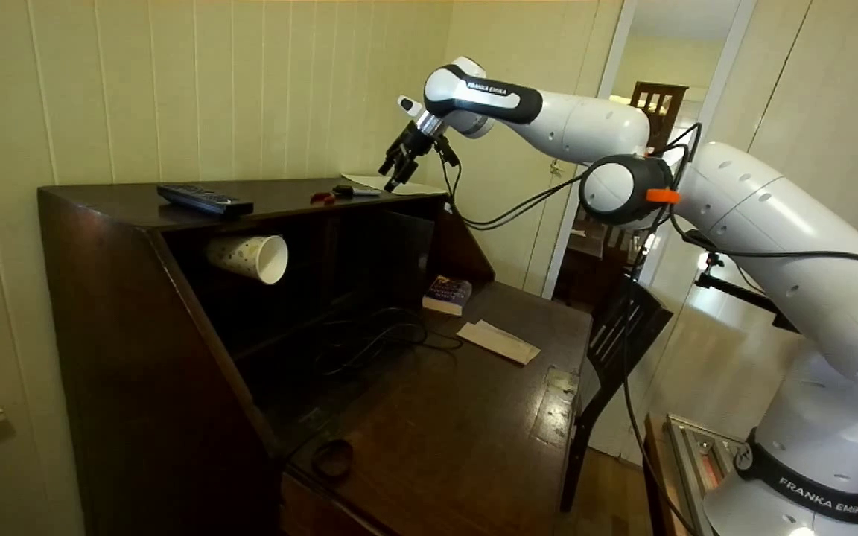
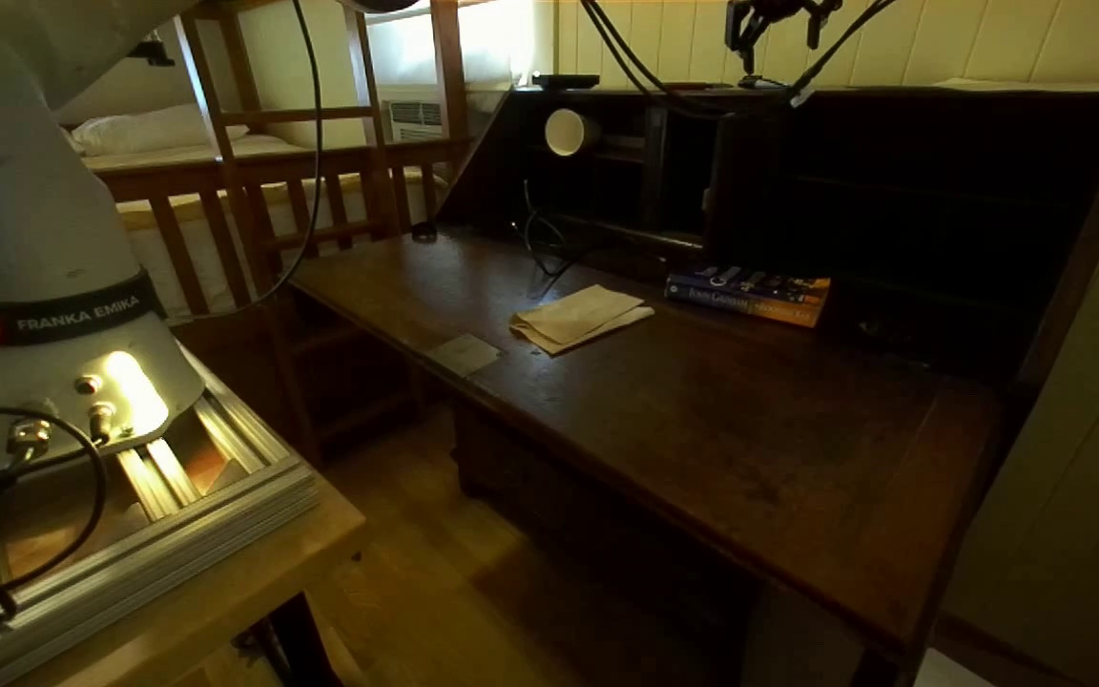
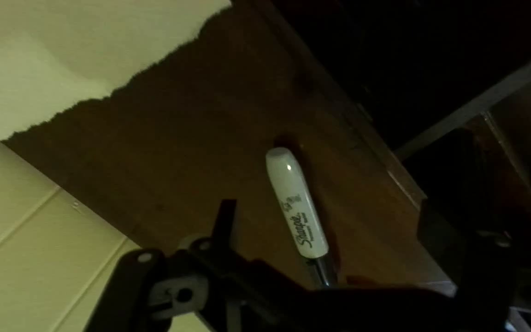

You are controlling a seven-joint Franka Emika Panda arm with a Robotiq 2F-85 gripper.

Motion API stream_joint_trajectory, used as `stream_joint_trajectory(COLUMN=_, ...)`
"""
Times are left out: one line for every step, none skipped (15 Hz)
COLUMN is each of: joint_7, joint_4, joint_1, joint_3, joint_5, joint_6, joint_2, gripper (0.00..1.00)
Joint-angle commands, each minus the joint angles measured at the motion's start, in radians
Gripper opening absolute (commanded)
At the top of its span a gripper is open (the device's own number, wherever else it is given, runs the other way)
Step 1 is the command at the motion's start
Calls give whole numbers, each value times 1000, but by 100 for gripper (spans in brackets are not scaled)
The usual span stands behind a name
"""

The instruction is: Move the black marker to the left

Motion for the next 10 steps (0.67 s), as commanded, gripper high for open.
stream_joint_trajectory(joint_7=-66, joint_4=44, joint_1=55, joint_3=-27, joint_5=-52, joint_6=5, joint_2=18, gripper=100)
stream_joint_trajectory(joint_7=-40, joint_4=37, joint_1=59, joint_3=-21, joint_5=-41, joint_6=15, joint_2=15, gripper=100)
stream_joint_trajectory(joint_7=-29, joint_4=17, joint_1=62, joint_3=-20, joint_5=-36, joint_6=32, joint_2=3, gripper=100)
stream_joint_trajectory(joint_7=-8, joint_4=10, joint_1=61, joint_3=-15, joint_5=-25, joint_6=55, joint_2=2, gripper=100)
stream_joint_trajectory(joint_7=8, joint_4=12, joint_1=60, joint_3=-13, joint_5=-20, joint_6=79, joint_2=4, gripper=100)
stream_joint_trajectory(joint_7=8, joint_4=12, joint_1=59, joint_3=-11, joint_5=-19, joint_6=116, joint_2=6, gripper=100)
stream_joint_trajectory(joint_7=-3, joint_4=12, joint_1=61, joint_3=-19, joint_5=-31, joint_6=173, joint_2=9, gripper=100)
stream_joint_trajectory(joint_7=-10, joint_4=14, joint_1=63, joint_3=-27, joint_5=-42, joint_6=201, joint_2=10, gripper=100)
stream_joint_trajectory(joint_7=-11, joint_4=14, joint_1=65, joint_3=-40, joint_5=-57, joint_6=242, joint_2=14, gripper=100)
stream_joint_trajectory(joint_7=-10, joint_4=15, joint_1=64, joint_3=-49, joint_5=-67, joint_6=244, joint_2=15, gripper=100)
